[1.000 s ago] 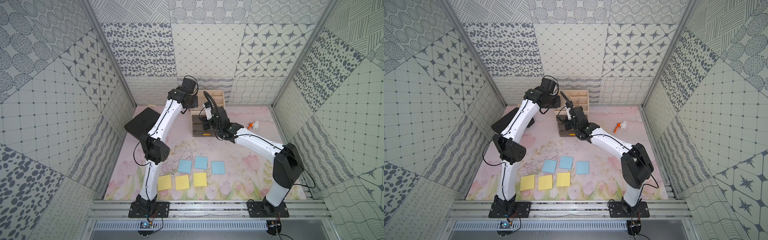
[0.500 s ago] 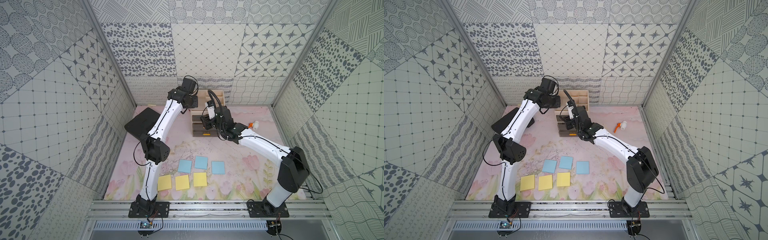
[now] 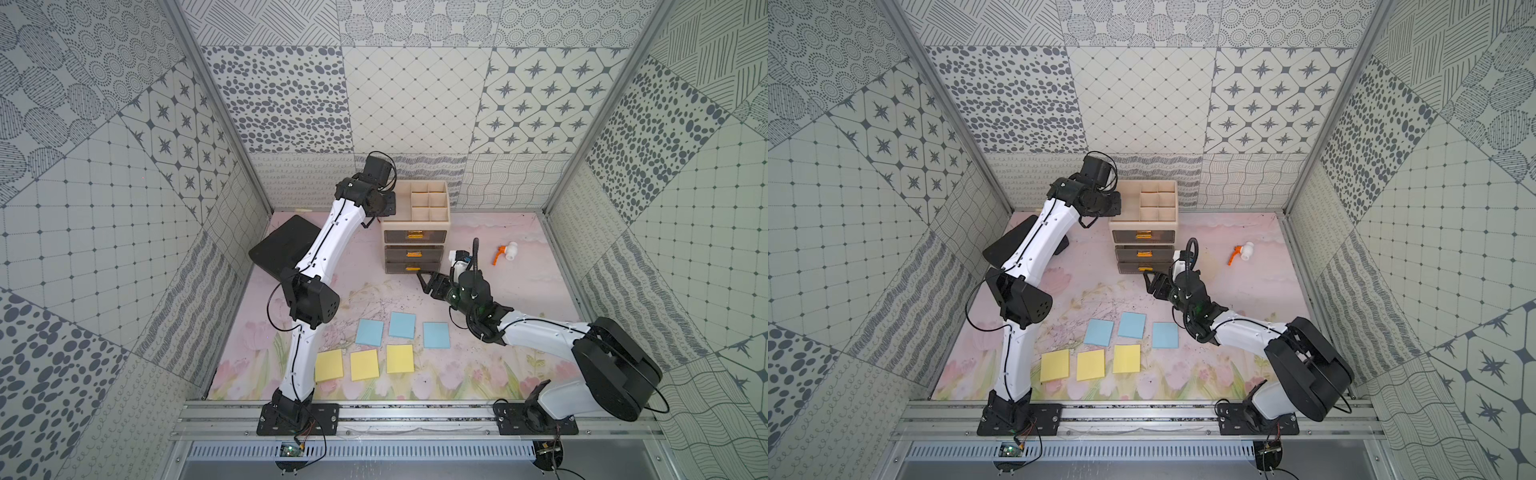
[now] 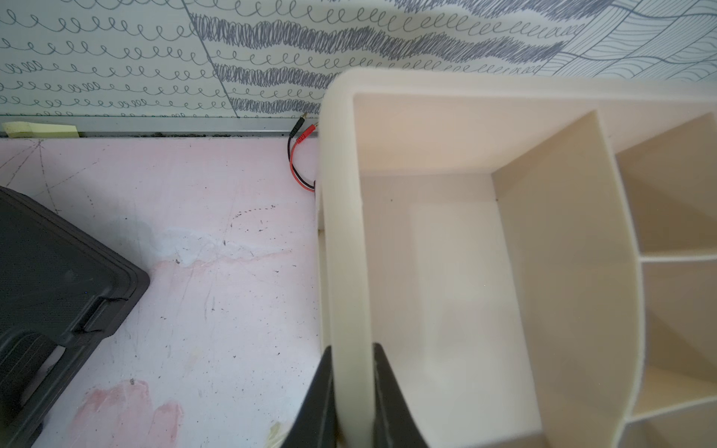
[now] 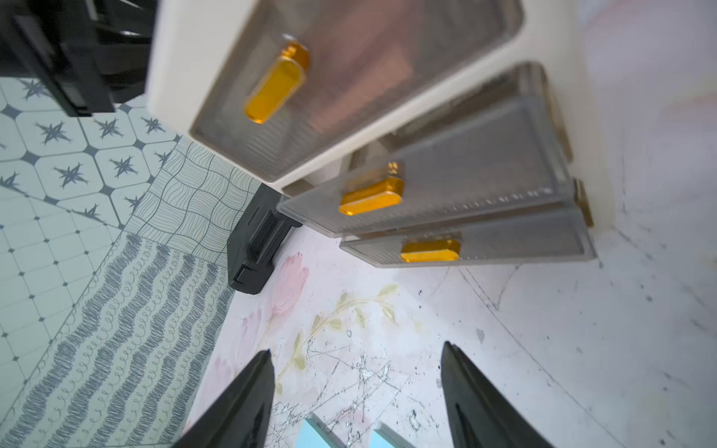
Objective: Please put the sticky notes in the drawer by color
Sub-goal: Close the drawer in the storage box.
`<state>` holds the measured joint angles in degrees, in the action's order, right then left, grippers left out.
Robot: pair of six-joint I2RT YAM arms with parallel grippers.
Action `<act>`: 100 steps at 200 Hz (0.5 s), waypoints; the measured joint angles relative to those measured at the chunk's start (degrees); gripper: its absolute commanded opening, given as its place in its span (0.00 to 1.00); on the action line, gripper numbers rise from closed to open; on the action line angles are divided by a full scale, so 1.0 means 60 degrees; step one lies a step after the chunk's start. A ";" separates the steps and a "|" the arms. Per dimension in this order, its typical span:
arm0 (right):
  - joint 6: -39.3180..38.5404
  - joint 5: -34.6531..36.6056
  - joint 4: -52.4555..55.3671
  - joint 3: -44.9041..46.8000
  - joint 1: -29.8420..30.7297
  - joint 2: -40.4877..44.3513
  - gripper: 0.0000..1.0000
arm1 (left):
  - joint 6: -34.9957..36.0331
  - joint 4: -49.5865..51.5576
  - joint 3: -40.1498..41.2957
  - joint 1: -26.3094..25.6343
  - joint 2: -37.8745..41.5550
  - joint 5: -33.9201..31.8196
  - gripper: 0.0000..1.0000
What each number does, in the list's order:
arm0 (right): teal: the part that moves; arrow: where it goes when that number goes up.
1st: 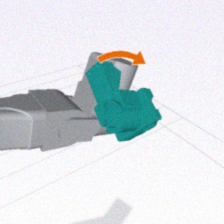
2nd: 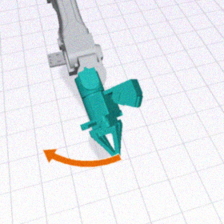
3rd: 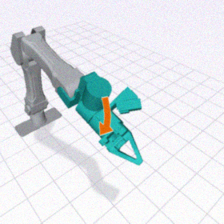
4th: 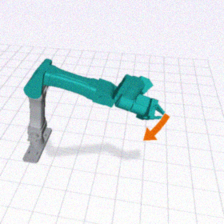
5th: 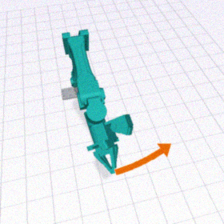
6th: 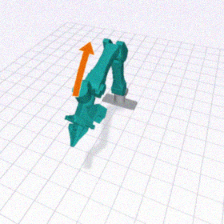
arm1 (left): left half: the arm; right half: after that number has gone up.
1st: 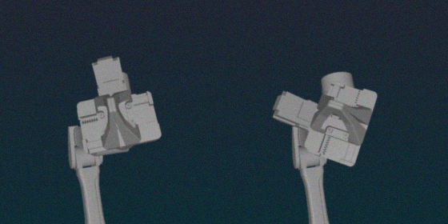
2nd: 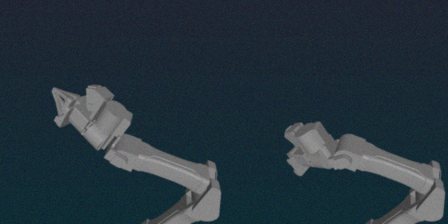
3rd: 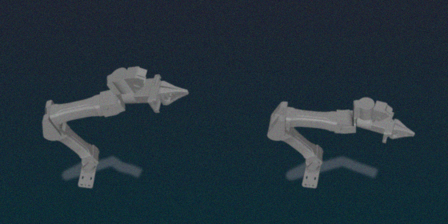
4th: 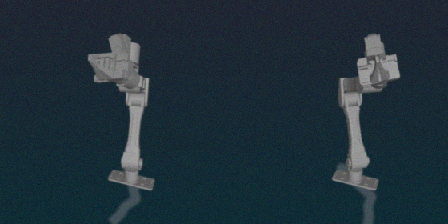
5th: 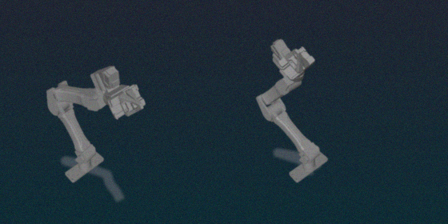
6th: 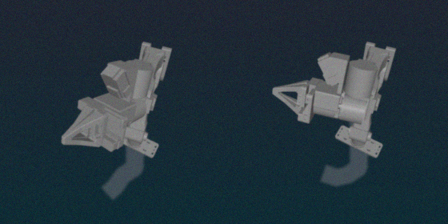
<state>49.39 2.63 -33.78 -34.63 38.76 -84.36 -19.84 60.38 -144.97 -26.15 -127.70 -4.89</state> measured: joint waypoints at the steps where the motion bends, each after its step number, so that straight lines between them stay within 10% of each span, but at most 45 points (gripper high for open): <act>1: 0.0036 0.0004 -0.0047 0.0015 -0.0007 -0.0018 0.70 | 0.0000 0.0000 0.0000 0.0000 0.0000 0.0004 0.17; 100: 0.3421 -0.0229 -0.5333 -0.0004 -0.1195 -0.3694 0.64 | -0.0025 0.0113 0.0153 0.0000 0.0029 0.0106 0.17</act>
<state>69.91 1.26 -65.78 -34.65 31.59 -106.52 -19.99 61.06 -144.05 -26.15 -127.52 -4.25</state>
